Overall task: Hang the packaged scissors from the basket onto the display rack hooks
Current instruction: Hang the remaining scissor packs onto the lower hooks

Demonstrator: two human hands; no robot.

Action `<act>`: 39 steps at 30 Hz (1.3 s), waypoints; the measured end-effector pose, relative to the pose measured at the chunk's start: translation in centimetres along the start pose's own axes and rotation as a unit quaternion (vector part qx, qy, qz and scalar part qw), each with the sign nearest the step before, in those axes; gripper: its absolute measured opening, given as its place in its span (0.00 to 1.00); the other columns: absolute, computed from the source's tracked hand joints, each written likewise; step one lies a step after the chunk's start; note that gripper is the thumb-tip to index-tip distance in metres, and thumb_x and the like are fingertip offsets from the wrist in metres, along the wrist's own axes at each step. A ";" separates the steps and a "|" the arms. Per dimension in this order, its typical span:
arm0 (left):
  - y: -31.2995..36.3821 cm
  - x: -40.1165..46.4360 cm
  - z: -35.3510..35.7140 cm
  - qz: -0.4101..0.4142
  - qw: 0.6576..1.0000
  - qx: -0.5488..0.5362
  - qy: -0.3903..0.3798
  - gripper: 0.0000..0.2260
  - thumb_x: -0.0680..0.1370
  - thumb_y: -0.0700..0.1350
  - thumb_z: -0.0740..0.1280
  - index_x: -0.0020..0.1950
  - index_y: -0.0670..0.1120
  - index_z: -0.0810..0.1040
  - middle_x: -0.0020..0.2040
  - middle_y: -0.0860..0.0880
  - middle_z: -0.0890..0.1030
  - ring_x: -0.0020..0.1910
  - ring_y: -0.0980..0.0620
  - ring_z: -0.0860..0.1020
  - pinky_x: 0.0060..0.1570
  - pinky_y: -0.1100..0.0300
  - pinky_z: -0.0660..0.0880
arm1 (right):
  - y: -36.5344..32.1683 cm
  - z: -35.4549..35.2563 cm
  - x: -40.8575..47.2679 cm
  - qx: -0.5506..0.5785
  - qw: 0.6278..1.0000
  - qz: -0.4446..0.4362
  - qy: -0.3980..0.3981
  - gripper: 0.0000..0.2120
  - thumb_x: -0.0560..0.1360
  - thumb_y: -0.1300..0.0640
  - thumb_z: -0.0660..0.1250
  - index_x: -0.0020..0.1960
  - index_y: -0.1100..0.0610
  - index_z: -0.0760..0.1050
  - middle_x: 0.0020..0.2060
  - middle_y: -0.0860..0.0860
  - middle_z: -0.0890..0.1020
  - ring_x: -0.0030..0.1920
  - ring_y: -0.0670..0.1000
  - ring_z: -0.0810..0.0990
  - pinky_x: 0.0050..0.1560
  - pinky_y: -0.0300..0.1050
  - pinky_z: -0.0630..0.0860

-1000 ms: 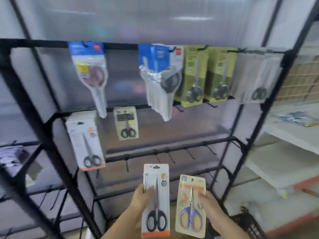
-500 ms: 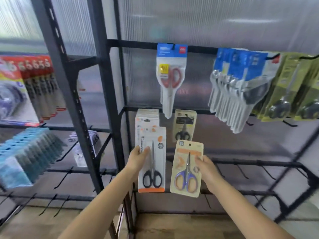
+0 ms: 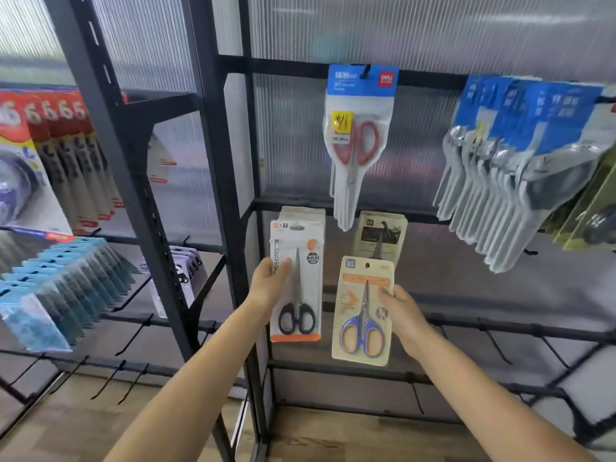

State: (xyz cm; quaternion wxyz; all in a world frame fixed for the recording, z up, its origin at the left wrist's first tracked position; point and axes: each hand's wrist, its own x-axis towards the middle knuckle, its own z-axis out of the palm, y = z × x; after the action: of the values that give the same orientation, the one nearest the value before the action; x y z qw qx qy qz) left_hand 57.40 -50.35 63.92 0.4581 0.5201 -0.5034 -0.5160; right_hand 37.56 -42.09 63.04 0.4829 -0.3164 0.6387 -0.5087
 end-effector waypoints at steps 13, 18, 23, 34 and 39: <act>-0.9 0.3 0.9 0.005 1.000 -0.011 -0.025 0.02 0.81 0.46 0.61 0.50 0.50 0.72 0.49 0.54 0.79 0.49 0.57 0.77 0.47 0.62 0.74 | 0.0 0.6 2.0 -0.008 1.000 0.004 -0.002 0.07 0.81 0.56 0.58 0.56 0.53 0.72 0.53 0.53 0.82 0.51 0.53 0.81 0.50 0.51 0.78; -0.6 0.4 0.3 0.014 1.000 -0.021 -0.010 0.04 0.80 0.46 0.62 0.52 0.47 0.73 0.49 0.52 0.79 0.49 0.56 0.77 0.47 0.63 0.73 | 0.0 0.8 2.0 -0.005 1.000 0.002 -0.015 0.06 0.81 0.56 0.57 0.54 0.52 0.72 0.52 0.52 0.82 0.51 0.53 0.81 0.48 0.49 0.78; -0.5 0.0 0.1 0.008 1.000 -0.015 -0.003 0.05 0.81 0.45 0.61 0.54 0.44 0.72 0.45 0.54 0.78 0.42 0.60 0.75 0.34 0.70 0.72 | 0.4 1.2 1.8 -0.010 1.000 0.004 -0.021 0.06 0.81 0.56 0.57 0.56 0.51 0.72 0.53 0.52 0.81 0.52 0.53 0.81 0.52 0.51 0.78; -0.6 0.4 0.5 -0.013 1.000 -0.016 0.018 0.07 0.81 0.45 0.61 0.55 0.43 0.72 0.47 0.52 0.76 0.42 0.60 0.74 0.35 0.68 0.71 | 0.7 1.4 1.6 -0.014 1.000 0.009 -0.019 0.07 0.82 0.56 0.57 0.57 0.53 0.71 0.51 0.51 0.81 0.51 0.53 0.81 0.50 0.50 0.78; -1.4 1.2 1.0 0.001 0.999 0.012 0.030 0.06 0.81 0.45 0.61 0.52 0.43 0.71 0.45 0.52 0.76 0.41 0.58 0.74 0.37 0.67 0.69 | 1.3 0.9 1.7 -0.014 1.000 0.014 -0.010 0.07 0.81 0.56 0.57 0.56 0.53 0.72 0.51 0.52 0.81 0.52 0.53 0.81 0.52 0.51 0.77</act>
State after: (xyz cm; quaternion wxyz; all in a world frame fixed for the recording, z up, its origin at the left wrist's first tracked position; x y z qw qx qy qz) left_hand 56.38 -51.43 62.42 0.4678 0.5401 -0.4959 -0.4935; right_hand 37.98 -43.61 61.28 0.4917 -0.3189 0.6455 -0.4898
